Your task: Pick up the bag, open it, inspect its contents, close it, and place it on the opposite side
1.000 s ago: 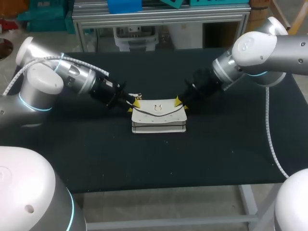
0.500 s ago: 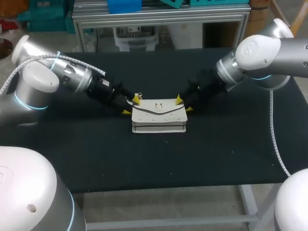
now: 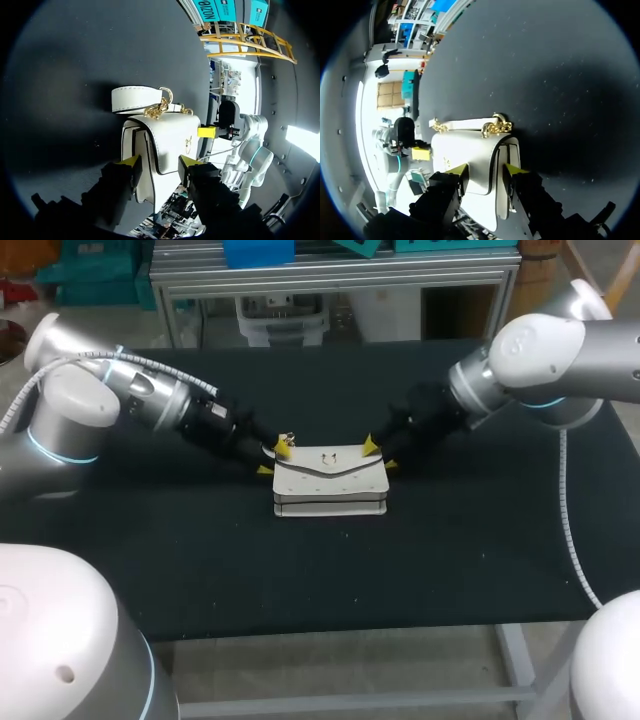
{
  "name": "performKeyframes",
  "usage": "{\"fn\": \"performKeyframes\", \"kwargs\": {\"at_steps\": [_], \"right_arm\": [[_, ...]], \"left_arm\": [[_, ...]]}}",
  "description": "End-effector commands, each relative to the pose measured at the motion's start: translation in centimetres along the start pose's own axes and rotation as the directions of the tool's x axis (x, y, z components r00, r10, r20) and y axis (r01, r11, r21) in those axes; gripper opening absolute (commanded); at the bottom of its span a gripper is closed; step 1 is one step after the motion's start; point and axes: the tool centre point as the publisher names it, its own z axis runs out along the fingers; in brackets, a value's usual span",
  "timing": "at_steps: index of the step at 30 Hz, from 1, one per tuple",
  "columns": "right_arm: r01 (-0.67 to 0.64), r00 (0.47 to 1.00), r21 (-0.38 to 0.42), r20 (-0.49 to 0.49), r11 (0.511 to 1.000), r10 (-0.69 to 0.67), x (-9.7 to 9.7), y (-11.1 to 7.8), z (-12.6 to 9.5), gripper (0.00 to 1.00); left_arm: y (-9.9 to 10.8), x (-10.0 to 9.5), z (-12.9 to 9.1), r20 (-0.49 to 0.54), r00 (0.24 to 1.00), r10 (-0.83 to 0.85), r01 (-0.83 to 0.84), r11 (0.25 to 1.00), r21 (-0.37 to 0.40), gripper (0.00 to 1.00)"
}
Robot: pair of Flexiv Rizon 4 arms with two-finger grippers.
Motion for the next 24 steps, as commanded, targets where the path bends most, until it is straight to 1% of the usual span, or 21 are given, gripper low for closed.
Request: {"fn": "performKeyframes", "kwargs": {"at_steps": [1, 2, 3, 4, 8, 11, 14, 16, 17, 18, 19, 20, 21, 22, 23, 24], "right_arm": [[-0.004, 1.000, -0.003, 0.013, 1.000, 0.004, 0.2, 0.1, 0.7, 0.43], [-0.003, 1.000, -0.003, 0.021, 1.000, 0.003, 0.2, 0.0, 0.8, 0.40], [-0.002, 1.000, 0.000, 0.028, 1.000, 0.002, 0.2, 0.0, 1.0, 0.23], [-0.001, 0.999, 0.004, 0.040, 1.000, 0.001, 0.1, 0.0, 1.1, 0.00], [-0.005, 0.999, 0.013, 0.042, 1.000, 0.004, -0.9, -0.2, 1.6, 0.00], [-0.012, 0.998, 0.010, 0.057, 1.000, 0.011, -1.6, -0.5, 1.7, 0.00], [-0.019, 0.998, 0.004, 0.054, 1.000, 0.019, -2.0, -0.7, 1.4, 0.00], [-0.025, 0.999, -0.018, 0.042, 1.000, 0.026, -2.0, -0.8, 0.9, 0.00], [-0.028, 0.999, -0.026, 0.036, 0.999, 0.029, -2.0, -0.8, 0.7, 0.28], [-0.028, 0.999, -0.032, 0.032, 0.999, 0.029, -2.0, -0.7, 0.4, 0.44], [-0.028, 0.999, -0.038, 0.031, 0.999, 0.030, -1.9, -0.6, 0.2, 0.47], [-0.029, 0.999, -0.042, 0.029, 0.999, 0.030, -1.8, -0.5, 0.1, 0.47], [-0.031, 0.999, -0.048, 0.027, 0.998, 0.032, -1.7, -0.4, 0.0, 0.47], [-0.030, 0.999, -0.051, 0.025, 0.998, 0.031, -1.6, -0.2, -0.1, 0.45], [-0.029, 0.999, -0.052, 0.025, 0.998, 0.030, -1.6, -0.1, -0.1, 0.37], [-0.025, 0.999, -0.054, 0.025, 0.998, 0.027, -1.4, 0.0, -0.2, 0.18]], "left_arm": [[-1.0, -0.4, 1.2, 0.006, 1.000, -0.010, 0.010, 1.000, -0.019, 0.33], [-1.1, -0.5, 1.4, 0.024, 1.000, -0.019, 0.020, 1.000, -0.011, 0.27], [-1.2, -0.6, 1.7, 0.034, 0.999, -0.025, 0.025, 1.000, -0.007, 0.05], [-1.3, -0.8, 1.8, 0.034, 0.999, -0.025, 0.026, 1.000, -0.016, 0.00], [-1.6, -1.8, 2.3, 0.071, 0.996, -0.051, 0.052, 0.999, -0.012, 0.00], [-1.7, -2.6, 2.5, 0.080, 0.995, -0.064, 0.065, 0.998, -0.017, 0.00], [-1.2, -2.6, 2.3, 0.075, 0.995, -0.061, 0.063, 0.998, -0.025, 0.00], [-0.8, -2.3, 2.0, 0.067, 0.996, -0.052, 0.054, 0.998, -0.021, 0.00], [-0.7, -2.1, 1.8, 0.056, 0.997, -0.046, 0.047, 0.999, -0.021, 0.13], [-0.6, -2.0, 1.6, 0.042, 0.998, -0.040, 0.041, 0.999, -0.025, 0.25], [-0.5, -1.8, 1.5, 0.036, 0.999, -0.035, 0.036, 0.999, -0.025, 0.40], [-0.5, -1.6, 1.4, 0.032, 0.999, -0.031, 0.032, 0.999, -0.022, 0.61], [-0.5, -1.5, 1.3, 0.030, 0.999, -0.028, 0.029, 0.999, -0.022, 0.66], [-0.5, -1.3, 1.3, 0.029, 0.999, -0.024, 0.025, 0.999, -0.020, 0.54], [-0.6, -1.2, 1.4, 0.033, 0.999, -0.022, 0.023, 1.000, -0.016, 0.27], [-0.8, -1.2, 1.5, 0.036, 0.999, -0.021, 0.022, 1.000, -0.016, 0.00]]}}
